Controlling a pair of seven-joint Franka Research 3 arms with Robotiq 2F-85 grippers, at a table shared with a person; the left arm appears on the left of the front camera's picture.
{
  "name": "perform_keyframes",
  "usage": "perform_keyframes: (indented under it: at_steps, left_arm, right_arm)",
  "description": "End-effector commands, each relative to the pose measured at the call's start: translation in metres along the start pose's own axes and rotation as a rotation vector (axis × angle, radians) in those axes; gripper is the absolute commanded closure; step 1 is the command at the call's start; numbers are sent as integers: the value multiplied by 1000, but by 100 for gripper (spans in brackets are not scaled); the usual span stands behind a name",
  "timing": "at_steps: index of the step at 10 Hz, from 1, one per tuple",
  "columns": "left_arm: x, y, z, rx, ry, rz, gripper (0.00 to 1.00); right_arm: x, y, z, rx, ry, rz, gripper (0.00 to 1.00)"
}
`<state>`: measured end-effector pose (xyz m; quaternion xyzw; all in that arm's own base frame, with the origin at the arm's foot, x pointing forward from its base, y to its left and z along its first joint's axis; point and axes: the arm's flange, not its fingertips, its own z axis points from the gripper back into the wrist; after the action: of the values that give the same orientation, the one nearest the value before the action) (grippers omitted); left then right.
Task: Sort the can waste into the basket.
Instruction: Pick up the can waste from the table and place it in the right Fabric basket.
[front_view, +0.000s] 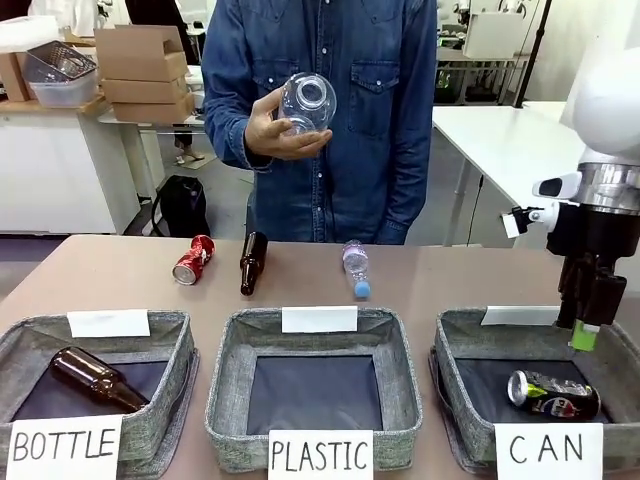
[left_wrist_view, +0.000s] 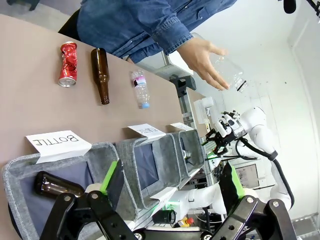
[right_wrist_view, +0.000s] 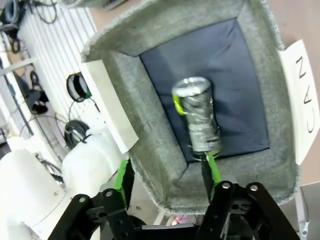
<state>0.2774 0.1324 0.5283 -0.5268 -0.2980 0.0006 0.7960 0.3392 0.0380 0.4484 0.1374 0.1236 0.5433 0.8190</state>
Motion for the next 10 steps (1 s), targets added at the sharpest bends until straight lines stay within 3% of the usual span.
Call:
perform_keyframes:
  at_steps: [1, 4, 5, 7, 8, 10]
  left_arm:
    - [-1, -1, -3, -15, -10, -19, 0]
    - [-1, -1, -3, -15, -10, -19, 0]
    - [-1, -1, -3, -15, -10, -19, 0]
    - [-1, -1, -3, -15, -10, -19, 0]
    - [-1, -1, -3, -15, -10, -19, 0]
    - [-1, -1, -3, -15, -10, -19, 0]
  right_arm:
    - [-2, -2, -5, -2, -39, 5, 0]
    - [-2, -4, -4, 29, -96, -30, 0]
    - [1, 0, 6, 139, -355, -135, 0]
    - [-11, 11, 47, 675, -1413, -496, 0]
    - [-26, 10, 52, 730, -1687, -534, 0]
    - [-52, -9, 59, 821, -2112, -893, 0]
